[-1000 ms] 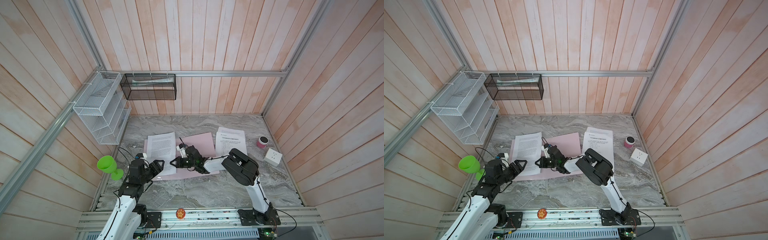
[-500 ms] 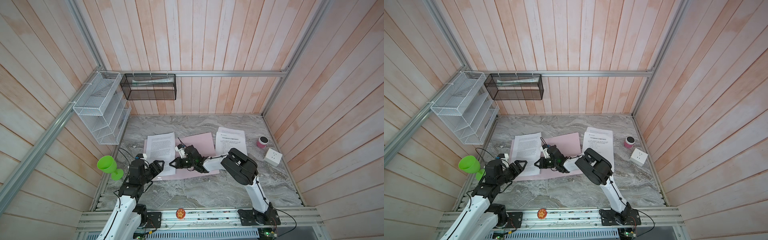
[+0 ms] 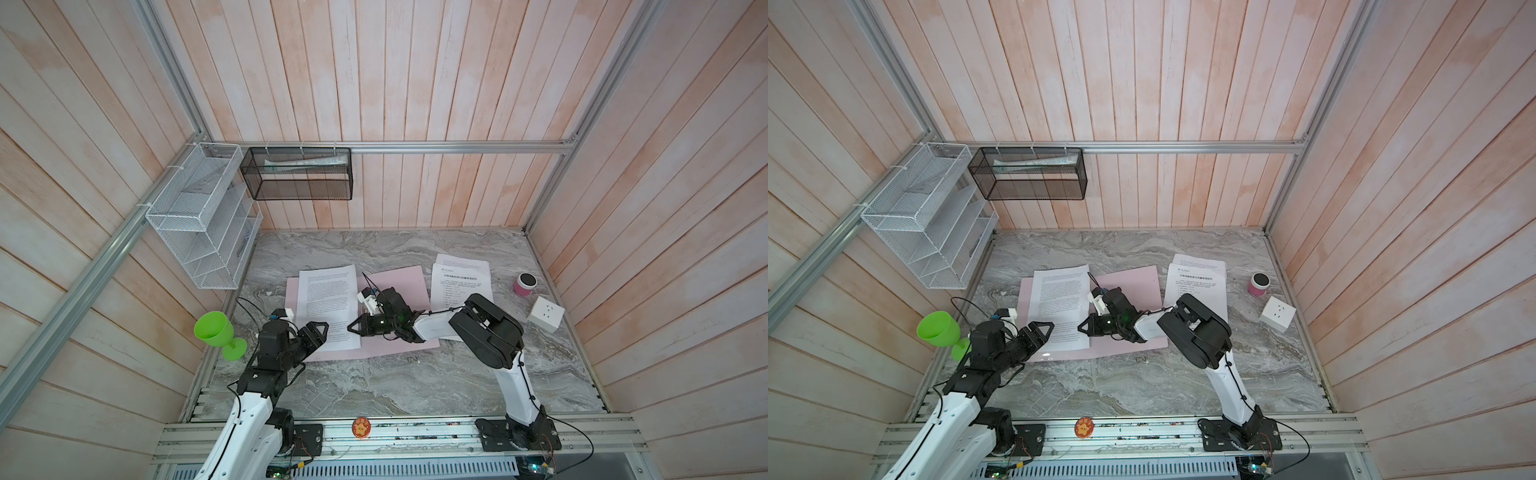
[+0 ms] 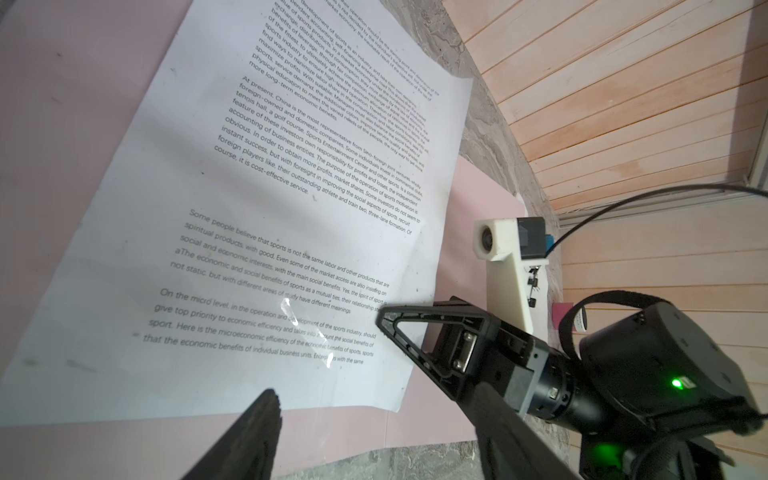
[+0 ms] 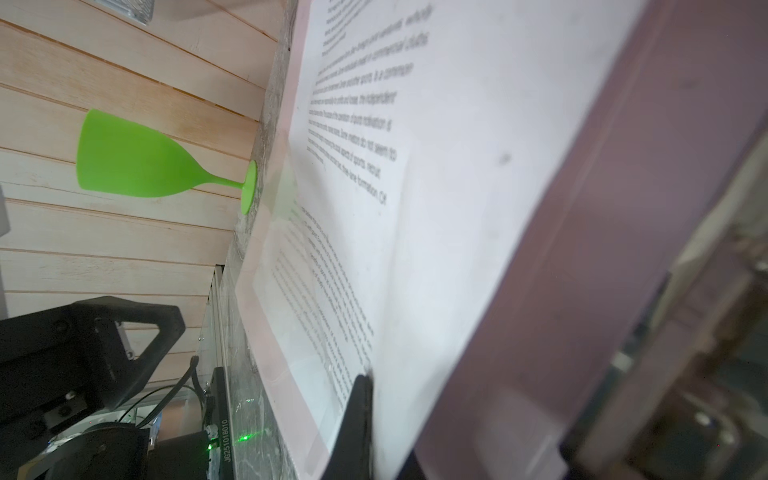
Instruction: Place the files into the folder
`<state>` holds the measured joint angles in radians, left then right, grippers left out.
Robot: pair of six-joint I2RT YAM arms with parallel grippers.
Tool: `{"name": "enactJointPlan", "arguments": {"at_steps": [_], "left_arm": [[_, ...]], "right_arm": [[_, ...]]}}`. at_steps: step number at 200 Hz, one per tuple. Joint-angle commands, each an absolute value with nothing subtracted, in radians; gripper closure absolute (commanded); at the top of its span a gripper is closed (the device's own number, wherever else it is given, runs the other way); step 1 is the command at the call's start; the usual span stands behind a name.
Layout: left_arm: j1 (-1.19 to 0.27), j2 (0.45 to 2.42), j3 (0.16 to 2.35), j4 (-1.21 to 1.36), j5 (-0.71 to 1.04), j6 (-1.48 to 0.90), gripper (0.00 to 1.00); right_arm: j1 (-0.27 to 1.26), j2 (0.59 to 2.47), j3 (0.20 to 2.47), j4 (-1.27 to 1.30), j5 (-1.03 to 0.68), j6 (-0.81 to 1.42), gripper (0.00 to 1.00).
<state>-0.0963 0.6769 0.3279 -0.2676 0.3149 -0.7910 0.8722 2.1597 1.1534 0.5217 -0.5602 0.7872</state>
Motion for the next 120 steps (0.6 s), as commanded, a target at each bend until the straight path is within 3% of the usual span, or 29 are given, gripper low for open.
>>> {"name": "enactJointPlan", "arguments": {"at_steps": [1,120], "left_arm": [[-0.092,0.678,0.312,-0.263,0.304,-0.795,0.25],[-0.093,0.682,0.306,-0.256,0.297,-0.795,0.25]], "right_arm": [[0.868,2.132,1.170,0.453,-0.591,0.721,1.00],[0.832,2.046,1.170,0.279,-0.572,0.555,1.00]]}}
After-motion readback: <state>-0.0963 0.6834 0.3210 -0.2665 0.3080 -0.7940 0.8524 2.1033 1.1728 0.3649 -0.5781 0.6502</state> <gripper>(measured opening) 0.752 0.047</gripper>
